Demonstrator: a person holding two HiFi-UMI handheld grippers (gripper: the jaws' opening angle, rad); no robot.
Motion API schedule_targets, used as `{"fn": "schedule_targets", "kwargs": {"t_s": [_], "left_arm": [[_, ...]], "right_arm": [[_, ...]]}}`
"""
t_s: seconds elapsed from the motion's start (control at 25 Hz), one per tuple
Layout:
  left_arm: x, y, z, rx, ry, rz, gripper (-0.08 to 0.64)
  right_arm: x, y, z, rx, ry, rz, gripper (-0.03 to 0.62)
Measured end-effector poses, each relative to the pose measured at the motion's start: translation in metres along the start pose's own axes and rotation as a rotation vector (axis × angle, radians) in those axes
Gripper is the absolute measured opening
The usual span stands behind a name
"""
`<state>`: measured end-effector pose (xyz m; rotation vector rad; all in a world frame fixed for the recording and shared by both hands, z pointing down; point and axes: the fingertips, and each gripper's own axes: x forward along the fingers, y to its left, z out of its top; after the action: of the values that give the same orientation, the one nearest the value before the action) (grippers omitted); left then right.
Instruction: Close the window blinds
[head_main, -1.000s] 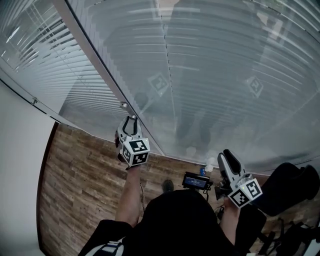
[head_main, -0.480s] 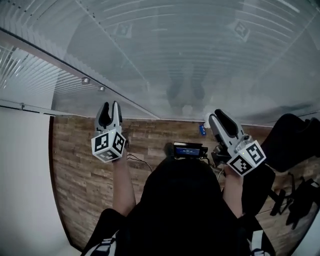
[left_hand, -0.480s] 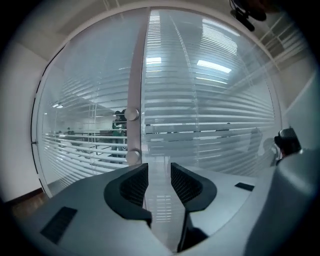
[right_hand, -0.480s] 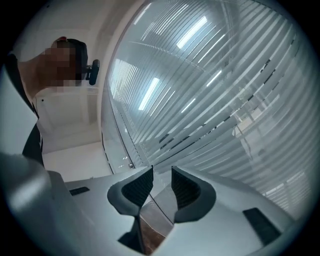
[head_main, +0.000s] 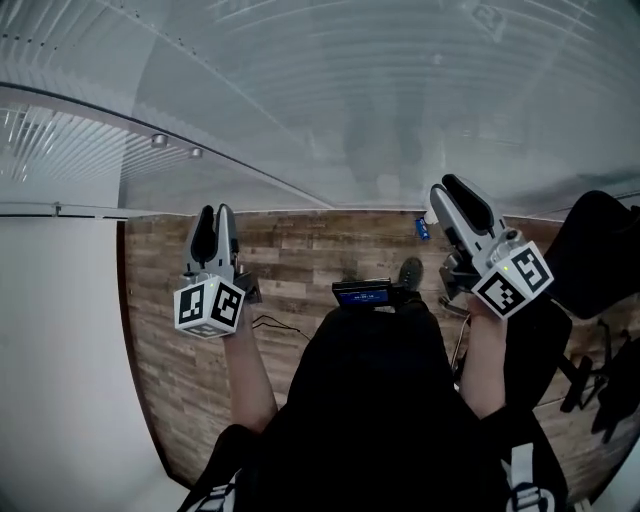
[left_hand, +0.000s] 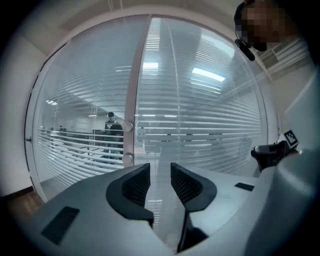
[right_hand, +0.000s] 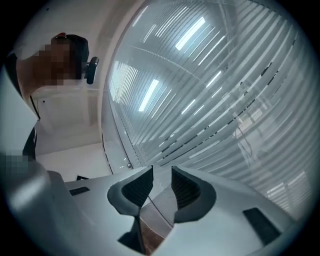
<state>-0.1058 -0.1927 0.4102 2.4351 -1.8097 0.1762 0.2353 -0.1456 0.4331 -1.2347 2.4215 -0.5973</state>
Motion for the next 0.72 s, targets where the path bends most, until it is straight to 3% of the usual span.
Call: {"fn": "schedule_targets", "kwargs": {"t_s": [0.12,0.32,0.56,0.72], "left_arm": [[0.006,0.002,0.004,-0.064,-0.056,-0.065,0.138],[-0.013,-0.007,0.016,-0.07,-0.134,-0.234,0.137],[-0.073,0.01,-0.021,-0.168,-0.163,-0.469,0.129],[-0.086,-0.019,-0.042,-0.25,-0.152,-0.626,0.129]], "right_arm": [[0.003,-0.004,-0.006,-0.009,-0.003,-0.027,0.118],[-0.01,0.029,-0.016,-0.078,-0.029,-0.095,0.118],[-0.033,0.123,-0.089,-0.083,0.021,-0.179,0.118],[-0.065,0.153,-0.132,-0.044,0.082,-0.263,0.118]]}}
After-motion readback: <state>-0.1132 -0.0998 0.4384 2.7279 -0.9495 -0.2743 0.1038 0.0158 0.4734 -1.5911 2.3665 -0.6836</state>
